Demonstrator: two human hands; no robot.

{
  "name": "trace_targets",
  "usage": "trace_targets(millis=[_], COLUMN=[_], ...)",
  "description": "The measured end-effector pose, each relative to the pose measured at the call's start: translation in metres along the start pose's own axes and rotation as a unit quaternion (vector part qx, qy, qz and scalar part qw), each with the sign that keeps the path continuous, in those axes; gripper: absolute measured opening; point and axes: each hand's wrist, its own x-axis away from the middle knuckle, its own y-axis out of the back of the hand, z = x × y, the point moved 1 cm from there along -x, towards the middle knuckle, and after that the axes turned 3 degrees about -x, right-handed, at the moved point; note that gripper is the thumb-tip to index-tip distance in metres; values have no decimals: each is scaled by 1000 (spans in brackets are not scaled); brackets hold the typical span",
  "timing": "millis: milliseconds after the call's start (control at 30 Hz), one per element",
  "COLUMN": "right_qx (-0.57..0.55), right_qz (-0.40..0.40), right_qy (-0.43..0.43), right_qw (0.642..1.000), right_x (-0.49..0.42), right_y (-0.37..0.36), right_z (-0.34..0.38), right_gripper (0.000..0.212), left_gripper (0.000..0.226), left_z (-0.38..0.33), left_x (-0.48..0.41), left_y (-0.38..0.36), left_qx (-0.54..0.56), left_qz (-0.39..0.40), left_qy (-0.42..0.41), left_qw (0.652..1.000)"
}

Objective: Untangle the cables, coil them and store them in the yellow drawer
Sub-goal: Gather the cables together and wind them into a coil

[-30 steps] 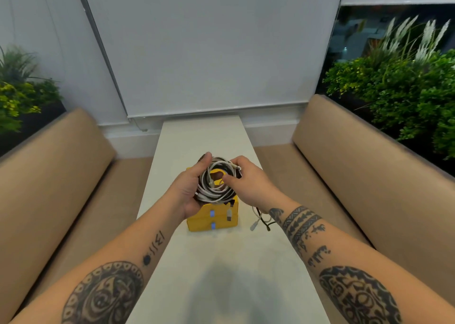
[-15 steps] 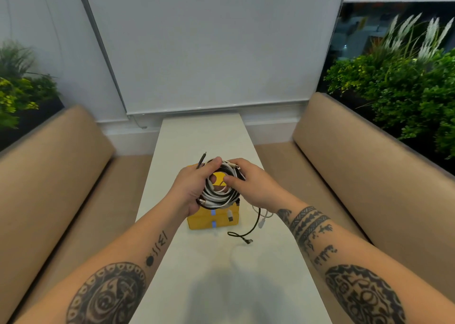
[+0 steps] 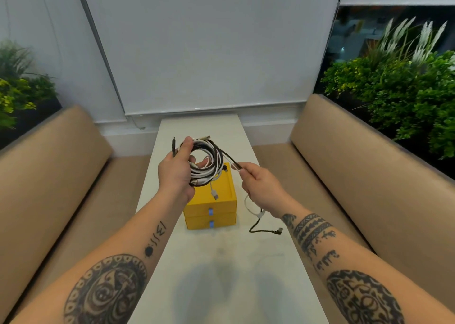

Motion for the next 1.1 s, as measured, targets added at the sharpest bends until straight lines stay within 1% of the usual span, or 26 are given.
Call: trace_targets(millis=[100, 200, 333, 400, 433, 467, 500, 567, 633, 700, 800, 967, 1033, 1100], right_qx=[-5, -36, -149, -216, -251, -273, -273, -249, -227, -227, -229, -222, -208, -189], right_qz=[-26, -8, 6, 3, -7, -22, -42, -79, -104, -121, -144, -146, -141, -135], right_qy=[-2, -35, -72, -107, -120, -125, -122, -111, -99, -91, -83, -78, -81, -87], right_qw=[1000, 999, 986, 971, 960, 954, 953, 959, 963, 962, 959, 961, 965, 969], right_x=[9, 14, 28, 30, 28, 26, 22, 19, 18, 17, 13, 9, 9, 11], right_y=[-7, -22, -42, -49, -51, -51, -51, -45, -39, -36, -35, -28, -26, -24], right_z=[-2, 3, 22, 28, 29, 30, 30, 30, 28, 24, 19, 16, 14, 12], right_gripper=[35, 43, 51, 62, 63, 59, 50, 35, 24, 17, 15, 19, 25, 26], left_gripper=[22, 22, 27, 27, 26, 26, 25, 25, 28, 29, 36, 31, 32, 46], left_z=[1, 5, 17, 24, 28, 31, 33, 37, 38, 42, 43, 34, 33, 30], left_x=[5, 15, 28, 37, 41, 45, 49, 51, 51, 49, 50, 47, 45, 41], left_y=[-5, -12, -22, -27, -30, -32, -34, -36, -36, -35, -35, -30, -26, -22], left_qx=[20, 17, 9, 2, 5, 10, 9, -2, -24, -30, -17, 34, 10, -53], left_qz=[-11, -40, -64, -56, -44, -32, -23, -11, 8, 34, 87, 182, 205, 191], left_qy=[-12, -30, -57, -62, -59, -49, -38, -22, -13, -4, 30, 84, 74, 41], left_qw=[1000, 999, 996, 996, 997, 998, 999, 1000, 1000, 999, 996, 979, 976, 979])
